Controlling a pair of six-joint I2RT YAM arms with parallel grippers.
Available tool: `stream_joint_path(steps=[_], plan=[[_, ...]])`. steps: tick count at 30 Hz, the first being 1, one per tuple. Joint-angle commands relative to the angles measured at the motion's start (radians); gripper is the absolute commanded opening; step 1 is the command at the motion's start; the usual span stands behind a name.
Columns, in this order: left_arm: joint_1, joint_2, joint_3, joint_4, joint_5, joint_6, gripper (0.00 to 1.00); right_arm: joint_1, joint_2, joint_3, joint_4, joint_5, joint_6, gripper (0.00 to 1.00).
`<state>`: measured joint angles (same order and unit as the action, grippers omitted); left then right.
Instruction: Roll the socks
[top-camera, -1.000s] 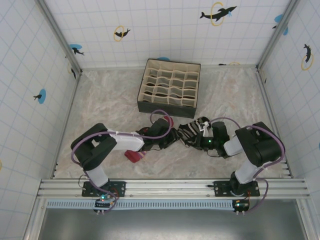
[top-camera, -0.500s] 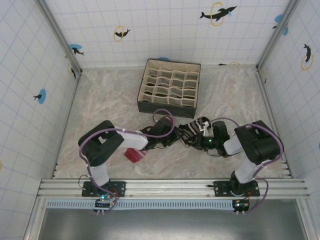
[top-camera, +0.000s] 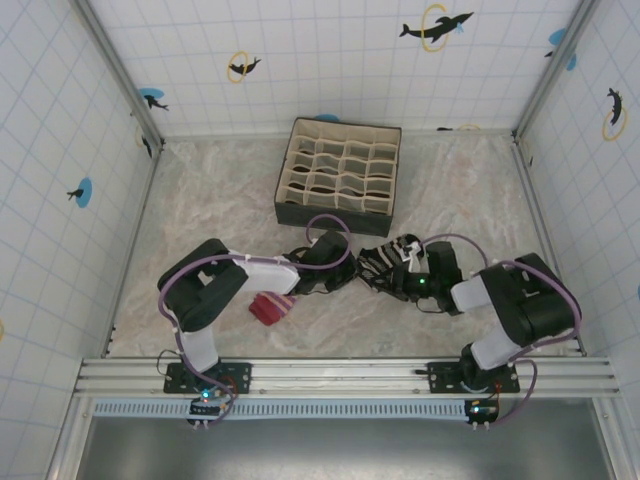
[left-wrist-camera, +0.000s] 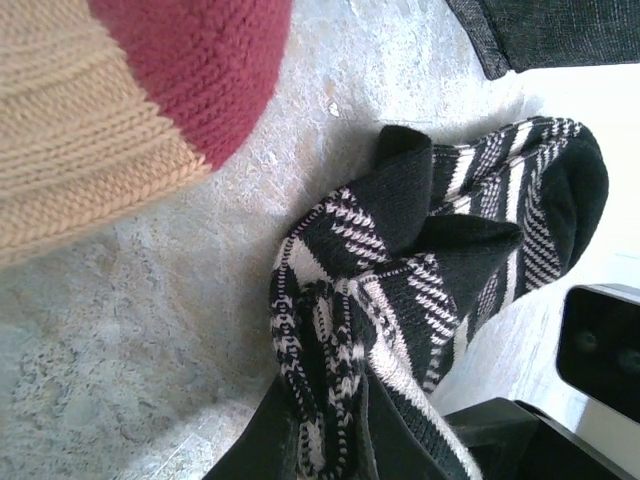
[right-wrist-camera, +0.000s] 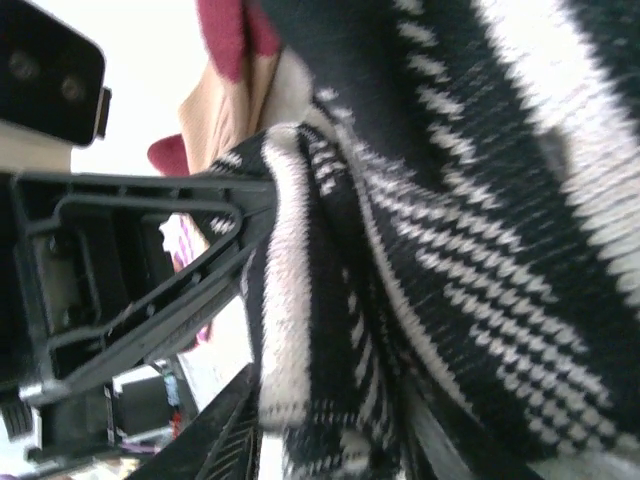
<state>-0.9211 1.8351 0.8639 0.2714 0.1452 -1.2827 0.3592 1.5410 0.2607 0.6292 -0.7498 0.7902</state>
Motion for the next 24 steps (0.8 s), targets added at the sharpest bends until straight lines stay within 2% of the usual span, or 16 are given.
stream_joint_path(steps=[1, 6, 8, 13, 21, 24], plan=[[0.016, 0.027, 0.024, -0.165, -0.028, 0.034, 0.00, 0.012, -0.099, 0.003, -0.264, 0.133, -0.100, 0.50], [0.018, 0.007, 0.062, -0.246, -0.009, 0.062, 0.00, 0.107, -0.325, 0.080, -0.521, 0.354, -0.276, 0.64], [0.019, 0.002, 0.069, -0.266, 0.005, 0.068, 0.00, 0.162, -0.397, 0.099, -0.594, 0.487, -0.327, 0.70], [0.021, -0.014, 0.054, -0.273, 0.043, 0.063, 0.00, 0.348, -0.513, 0.112, -0.655, 0.807, -0.459, 0.75], [0.022, -0.026, 0.040, -0.273, 0.079, 0.086, 0.00, 0.704, -0.476, 0.102, -0.586, 1.346, -0.659, 0.78], [0.022, -0.031, 0.031, -0.277, 0.082, 0.086, 0.00, 0.791, -0.427, 0.089, -0.507, 1.458, -0.706, 0.78]])
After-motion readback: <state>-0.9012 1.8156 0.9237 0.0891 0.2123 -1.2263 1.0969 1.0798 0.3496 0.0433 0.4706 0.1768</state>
